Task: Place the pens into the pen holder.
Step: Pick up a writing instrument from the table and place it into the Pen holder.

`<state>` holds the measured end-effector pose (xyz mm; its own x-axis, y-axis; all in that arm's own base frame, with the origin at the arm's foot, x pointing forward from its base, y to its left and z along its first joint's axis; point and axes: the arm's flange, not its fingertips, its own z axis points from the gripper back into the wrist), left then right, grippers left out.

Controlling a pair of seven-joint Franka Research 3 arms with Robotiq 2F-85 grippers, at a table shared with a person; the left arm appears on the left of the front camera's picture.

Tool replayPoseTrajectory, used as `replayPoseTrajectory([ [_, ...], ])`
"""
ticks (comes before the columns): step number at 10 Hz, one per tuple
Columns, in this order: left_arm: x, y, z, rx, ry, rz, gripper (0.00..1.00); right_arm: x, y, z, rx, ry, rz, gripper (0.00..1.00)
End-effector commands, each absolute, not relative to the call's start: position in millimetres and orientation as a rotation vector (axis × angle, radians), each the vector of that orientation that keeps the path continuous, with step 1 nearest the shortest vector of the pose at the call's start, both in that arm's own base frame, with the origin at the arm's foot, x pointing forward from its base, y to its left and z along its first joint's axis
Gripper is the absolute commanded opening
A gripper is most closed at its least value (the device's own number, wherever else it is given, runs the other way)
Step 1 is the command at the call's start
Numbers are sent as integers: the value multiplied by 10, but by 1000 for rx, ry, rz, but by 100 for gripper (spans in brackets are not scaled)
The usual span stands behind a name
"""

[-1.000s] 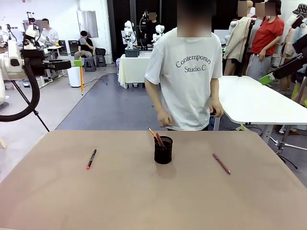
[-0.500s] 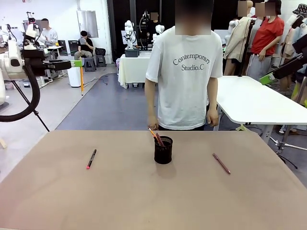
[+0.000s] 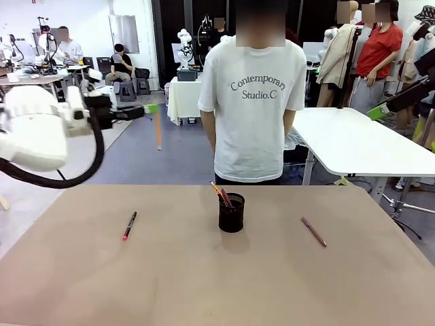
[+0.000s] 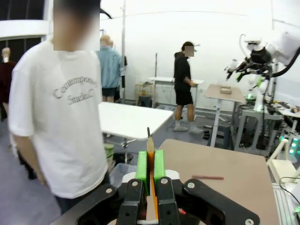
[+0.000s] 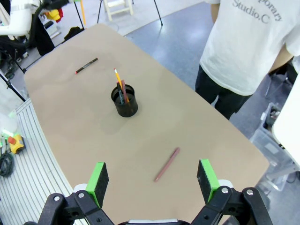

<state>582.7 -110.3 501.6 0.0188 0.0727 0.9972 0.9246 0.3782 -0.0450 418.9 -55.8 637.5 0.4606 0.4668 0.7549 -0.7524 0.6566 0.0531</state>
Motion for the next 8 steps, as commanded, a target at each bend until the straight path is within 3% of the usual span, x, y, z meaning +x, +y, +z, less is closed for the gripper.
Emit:
replayPoseTrajectory([
  [1,5801,-1332,4753,-1040,-1427,-917,0,4199,-552,6386,424,-796,779,100],
  [8,5374,-2485,4324,-1334,-1534,-1154,0,4199,-552,6386,424,-796,779,100],
])
